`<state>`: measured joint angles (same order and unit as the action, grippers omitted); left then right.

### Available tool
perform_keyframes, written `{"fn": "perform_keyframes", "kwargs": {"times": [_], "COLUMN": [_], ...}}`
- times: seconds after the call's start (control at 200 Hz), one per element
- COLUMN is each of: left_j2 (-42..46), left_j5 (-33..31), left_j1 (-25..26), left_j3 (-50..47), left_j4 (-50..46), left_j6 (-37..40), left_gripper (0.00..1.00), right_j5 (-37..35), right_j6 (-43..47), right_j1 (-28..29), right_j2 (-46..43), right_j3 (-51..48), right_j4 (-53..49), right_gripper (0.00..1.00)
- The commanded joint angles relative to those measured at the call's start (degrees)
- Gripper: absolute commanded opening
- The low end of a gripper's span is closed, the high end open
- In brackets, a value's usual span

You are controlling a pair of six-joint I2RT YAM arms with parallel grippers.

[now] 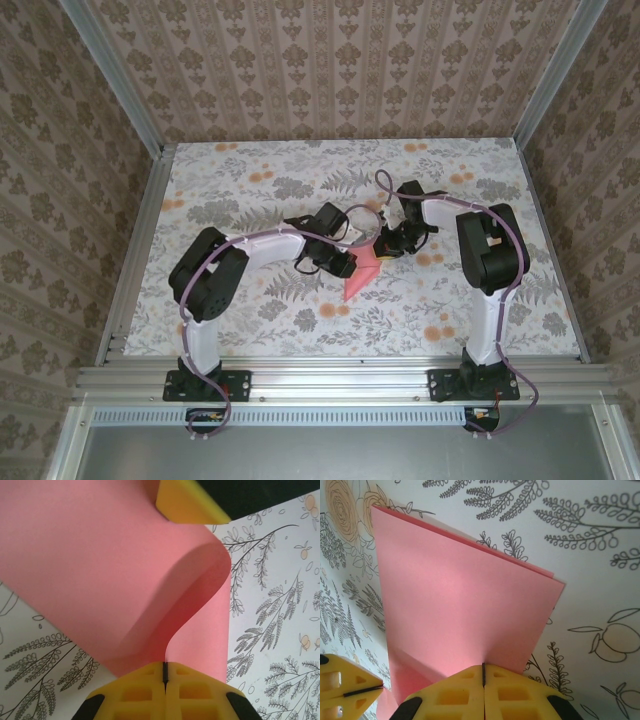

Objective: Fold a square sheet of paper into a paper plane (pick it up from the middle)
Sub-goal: Third fold the triangle at the center of the table.

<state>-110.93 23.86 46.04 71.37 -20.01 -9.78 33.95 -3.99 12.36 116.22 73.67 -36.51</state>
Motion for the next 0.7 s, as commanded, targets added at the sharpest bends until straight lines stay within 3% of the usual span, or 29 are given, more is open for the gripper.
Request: {"fn": "perform_keyframes", "kwargs": {"times": [0.0,0.69], "left_j2": [-0.9,-2.6], "left_j5": [1.7,0.5], "left_j1": [-0.4,-0.9], "left_j3": [2.3,1.3], "left_j4": [-1.8,-1.3], "left_j6": [2.6,2.8], "left_gripper": [0.01,0.01], "right_j5": [-0.3,-0.6], "right_j6": [2.1,2.2], "right_j1": [0.1,0.0], "right_j2": [1.9,2.1], "right_j3": [1.3,1.7], "right_j4": [-2.5,-3.4], "right_gripper": [0.08,0.08]}}
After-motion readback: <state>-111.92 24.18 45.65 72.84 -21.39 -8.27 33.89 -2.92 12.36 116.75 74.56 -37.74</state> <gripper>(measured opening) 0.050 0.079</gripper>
